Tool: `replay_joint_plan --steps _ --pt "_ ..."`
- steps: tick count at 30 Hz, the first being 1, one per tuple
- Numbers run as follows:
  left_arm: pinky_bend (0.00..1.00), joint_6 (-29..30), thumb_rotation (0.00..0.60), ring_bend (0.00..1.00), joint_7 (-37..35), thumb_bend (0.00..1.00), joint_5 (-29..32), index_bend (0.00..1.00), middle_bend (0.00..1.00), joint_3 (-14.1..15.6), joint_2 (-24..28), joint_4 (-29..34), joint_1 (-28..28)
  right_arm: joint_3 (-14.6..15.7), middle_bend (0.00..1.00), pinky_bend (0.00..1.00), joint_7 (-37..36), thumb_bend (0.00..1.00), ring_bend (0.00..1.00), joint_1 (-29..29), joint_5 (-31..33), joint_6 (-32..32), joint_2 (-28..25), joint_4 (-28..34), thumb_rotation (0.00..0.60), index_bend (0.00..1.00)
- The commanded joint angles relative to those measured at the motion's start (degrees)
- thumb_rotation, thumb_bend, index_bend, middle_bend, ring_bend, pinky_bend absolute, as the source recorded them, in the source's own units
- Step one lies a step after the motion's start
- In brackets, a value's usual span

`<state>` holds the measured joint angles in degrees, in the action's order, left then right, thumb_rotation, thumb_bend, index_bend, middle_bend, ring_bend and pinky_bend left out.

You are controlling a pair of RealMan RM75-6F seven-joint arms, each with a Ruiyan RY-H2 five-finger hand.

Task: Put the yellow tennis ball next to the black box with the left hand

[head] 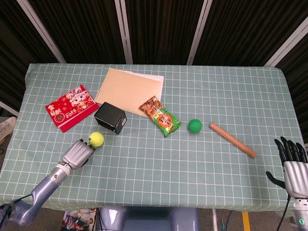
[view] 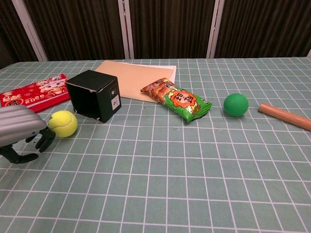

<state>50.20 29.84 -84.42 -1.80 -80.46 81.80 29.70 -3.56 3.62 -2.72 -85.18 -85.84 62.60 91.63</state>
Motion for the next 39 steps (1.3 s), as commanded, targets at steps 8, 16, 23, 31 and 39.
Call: replay_joint_plan --steps 8,16,23,31,39 --pt "0.4 -2.1 0.6 0.46 -2.2 0.35 0.7 0.52 0.45 -1.3 -2.4 -3.2 3.4 -0.3 0.0 0.0 -0.2 0.23 0.0 -0.2 0.8 0.6 0.0 -0.2 0.6 0.0" --pt "0.29 -2.7 0.6 0.33 -3.0 0.35 1.6 0.47 0.35 -1.6 -4.9 -6.3 5.1 -0.6 0.0 0.0 -0.5 0.23 0.0 -0.4 1.4 1.2 -0.1 -0.5 0.6 0.0" --pt "0.23 -0.8 0.6 0.19 -5.3 0.34 0.2 0.4 0.25 -1.7 -6.2 -7.8 6.0 -0.6 0.0 0.0 -0.4 0.23 0.0 -0.6 1.8 1.7 0.0 -0.5 0.6 0.0" --pt "0.2 2.3 0.6 0.14 -9.5 0.34 -1.9 0.36 0.2 -1.8 -8.2 -10.5 6.8 -0.6 0.0 0.0 0.0 0.23 0.0 -0.9 2.1 2.3 0.1 -0.5 0.6 0.0" --pt "0.04 1.4 0.6 0.0 -9.0 0.34 0.2 0.13 0.02 -2.0 -9.5 -12.5 7.3 -0.6 0.0 0.0 -0.5 0.23 0.0 -1.0 2.0 2.6 -0.1 -0.4 0.6 0.0"
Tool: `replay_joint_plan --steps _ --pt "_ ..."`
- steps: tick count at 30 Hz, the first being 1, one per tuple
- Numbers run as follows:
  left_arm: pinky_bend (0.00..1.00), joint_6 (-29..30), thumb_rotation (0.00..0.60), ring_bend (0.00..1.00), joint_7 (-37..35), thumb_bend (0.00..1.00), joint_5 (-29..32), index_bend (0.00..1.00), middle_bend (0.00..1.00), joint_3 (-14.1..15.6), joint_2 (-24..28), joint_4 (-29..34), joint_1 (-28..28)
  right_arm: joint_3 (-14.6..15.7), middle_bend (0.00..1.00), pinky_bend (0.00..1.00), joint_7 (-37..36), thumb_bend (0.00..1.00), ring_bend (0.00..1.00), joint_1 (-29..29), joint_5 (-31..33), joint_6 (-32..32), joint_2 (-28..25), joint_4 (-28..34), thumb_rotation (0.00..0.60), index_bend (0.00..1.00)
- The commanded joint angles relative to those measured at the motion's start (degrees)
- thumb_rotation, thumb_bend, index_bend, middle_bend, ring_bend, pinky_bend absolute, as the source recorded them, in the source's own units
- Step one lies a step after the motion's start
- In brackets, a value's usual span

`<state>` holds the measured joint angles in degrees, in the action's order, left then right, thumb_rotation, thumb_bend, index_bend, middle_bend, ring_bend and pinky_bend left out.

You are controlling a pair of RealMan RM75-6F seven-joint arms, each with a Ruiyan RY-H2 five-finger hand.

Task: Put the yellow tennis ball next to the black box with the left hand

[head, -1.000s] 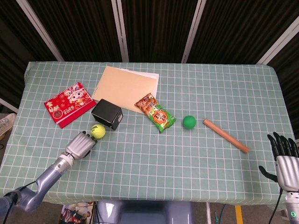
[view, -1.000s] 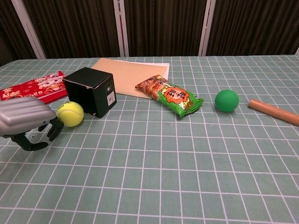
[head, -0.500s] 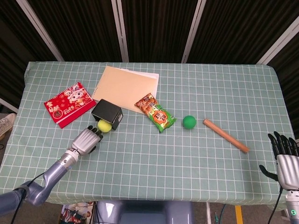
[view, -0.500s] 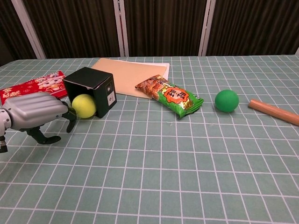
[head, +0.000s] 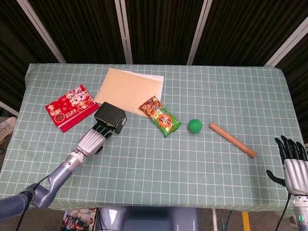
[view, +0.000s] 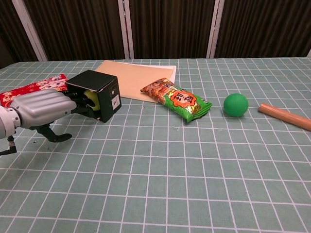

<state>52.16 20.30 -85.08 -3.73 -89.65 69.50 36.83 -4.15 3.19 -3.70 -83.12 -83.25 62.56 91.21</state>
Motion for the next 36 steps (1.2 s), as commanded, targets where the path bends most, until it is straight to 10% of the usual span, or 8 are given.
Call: replay_joint_plan --steps 1,26,36 --pt "0.03 -0.5 0.6 0.0 0.8 0.34 1.0 0.12 0.01 -0.1 -0.4 -0.2 0.2 0.0 0.0 0.0 -0.2 0.23 0.0 0.0 0.0 0.0 -0.1 0.0 0.6 0.0" --pt "0.0 3.9 0.6 0.0 0.7 0.28 0.2 0.09 0.09 4.2 9.0 11.9 -3.2 0.4 0.0 0.0 -0.7 0.23 0.0 0.5 -1.2 -1.1 -0.6 0.6 0.6 0.0" --pt "0.0 27.0 0.6 0.0 -0.5 0.12 -5.0 0.03 0.0 9.6 20.1 25.7 -17.6 0.9 0.0 0.0 -0.7 0.23 0.0 0.6 -3.6 -2.5 0.0 0.4 0.6 0.0"
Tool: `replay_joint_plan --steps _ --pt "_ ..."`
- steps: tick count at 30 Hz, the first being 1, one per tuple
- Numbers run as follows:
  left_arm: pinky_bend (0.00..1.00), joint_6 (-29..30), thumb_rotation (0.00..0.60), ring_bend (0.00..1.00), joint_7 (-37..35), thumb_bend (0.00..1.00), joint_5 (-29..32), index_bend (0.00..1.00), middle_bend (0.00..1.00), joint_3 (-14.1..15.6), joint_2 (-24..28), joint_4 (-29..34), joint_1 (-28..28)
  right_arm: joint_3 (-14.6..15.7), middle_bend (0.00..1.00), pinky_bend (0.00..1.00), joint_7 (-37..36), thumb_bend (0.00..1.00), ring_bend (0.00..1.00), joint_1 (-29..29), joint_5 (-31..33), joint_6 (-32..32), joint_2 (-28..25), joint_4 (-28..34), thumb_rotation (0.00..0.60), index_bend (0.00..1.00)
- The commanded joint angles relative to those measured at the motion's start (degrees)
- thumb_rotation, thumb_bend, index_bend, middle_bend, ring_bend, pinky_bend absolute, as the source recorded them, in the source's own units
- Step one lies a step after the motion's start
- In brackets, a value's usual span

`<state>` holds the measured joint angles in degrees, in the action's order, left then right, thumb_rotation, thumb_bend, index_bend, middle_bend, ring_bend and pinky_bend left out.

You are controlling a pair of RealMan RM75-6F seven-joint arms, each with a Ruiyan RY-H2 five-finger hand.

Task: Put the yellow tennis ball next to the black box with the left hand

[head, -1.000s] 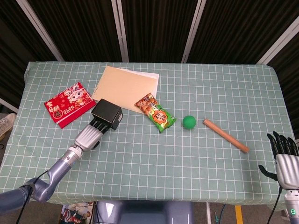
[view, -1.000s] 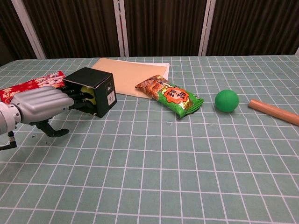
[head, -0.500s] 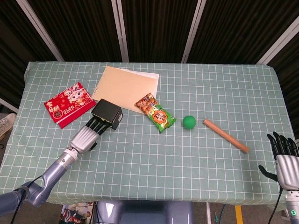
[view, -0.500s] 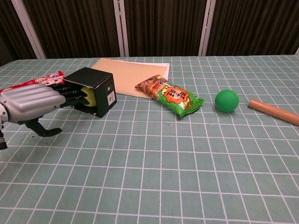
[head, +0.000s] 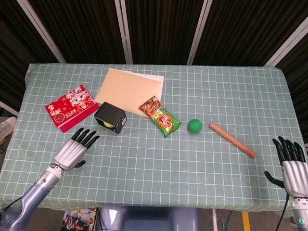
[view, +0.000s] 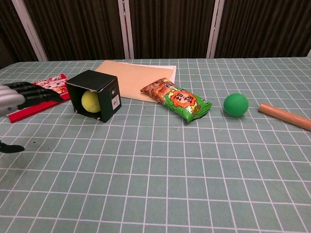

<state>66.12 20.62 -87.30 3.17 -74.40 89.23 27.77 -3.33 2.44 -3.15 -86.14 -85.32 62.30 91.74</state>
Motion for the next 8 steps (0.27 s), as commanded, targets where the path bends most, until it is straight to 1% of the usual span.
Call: replay_joint_plan --steps 1,3,5,8 --pt "0.0 14.7 0.6 0.0 -1.0 0.12 -3.0 0.02 0.0 2.8 5.1 6.2 -9.5 0.1 0.0 0.0 0.0 0.23 0.0 0.0 -0.7 -0.5 0.3 -0.1 0.6 0.0" --pt "0.0 20.4 0.6 0.0 -2.6 0.11 -3.8 0.01 0.0 3.1 5.2 6.3 -12.9 0.3 0.0 0.0 0.1 0.23 0.0 0.0 -1.2 -0.7 0.6 -0.2 0.6 0.0" --pt "0.0 25.0 0.6 0.0 -5.8 0.11 -5.0 0.0 0.0 3.1 4.5 4.7 -15.4 0.4 0.0 0.0 0.1 0.23 0.0 0.1 -1.6 -0.9 0.9 -0.4 0.6 0.0" --pt "0.0 26.8 0.6 0.0 -8.9 0.11 -7.1 0.0 0.0 3.6 4.3 1.3 -16.4 0.5 0.0 0.0 0.4 0.23 0.0 0.0 -2.2 -1.1 1.3 -0.7 0.6 0.0"
